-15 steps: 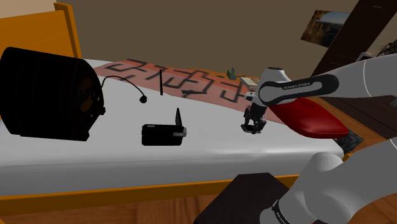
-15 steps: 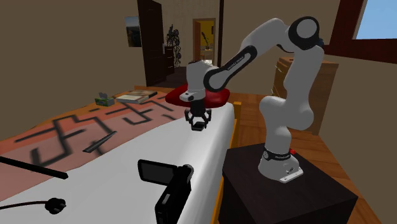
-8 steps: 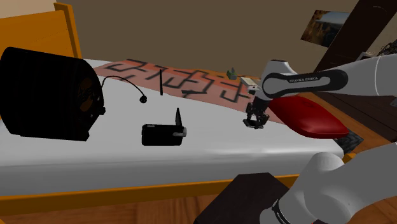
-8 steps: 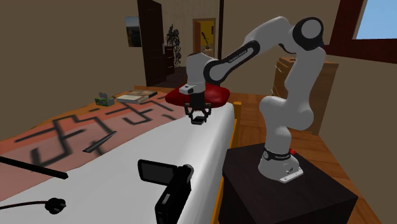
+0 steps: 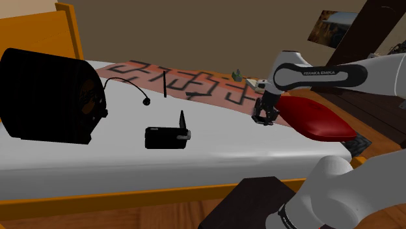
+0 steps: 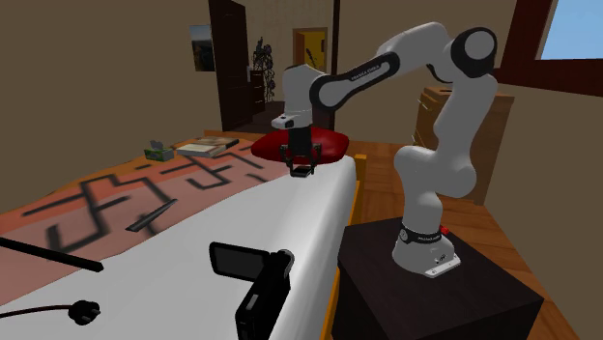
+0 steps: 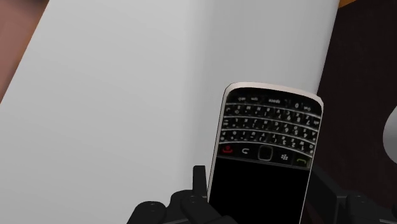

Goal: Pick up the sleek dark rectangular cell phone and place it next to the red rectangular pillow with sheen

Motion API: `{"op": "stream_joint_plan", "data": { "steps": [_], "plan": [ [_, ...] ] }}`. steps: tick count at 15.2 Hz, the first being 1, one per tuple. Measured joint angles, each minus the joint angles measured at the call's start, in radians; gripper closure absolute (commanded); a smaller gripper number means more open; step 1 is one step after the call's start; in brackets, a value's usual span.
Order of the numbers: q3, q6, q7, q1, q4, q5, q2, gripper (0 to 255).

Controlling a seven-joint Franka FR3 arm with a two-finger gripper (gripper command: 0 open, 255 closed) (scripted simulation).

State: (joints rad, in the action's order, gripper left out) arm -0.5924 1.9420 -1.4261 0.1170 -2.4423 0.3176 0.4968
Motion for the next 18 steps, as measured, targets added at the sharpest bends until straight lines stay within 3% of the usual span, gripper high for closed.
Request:
{"op": "stream_joint_plan", "data": {
  "steps": [18],
  "plan": [
    [0.059,-0.245,-0.009,0.009,0.209,-0.032,0.036,255]
  ]
}}
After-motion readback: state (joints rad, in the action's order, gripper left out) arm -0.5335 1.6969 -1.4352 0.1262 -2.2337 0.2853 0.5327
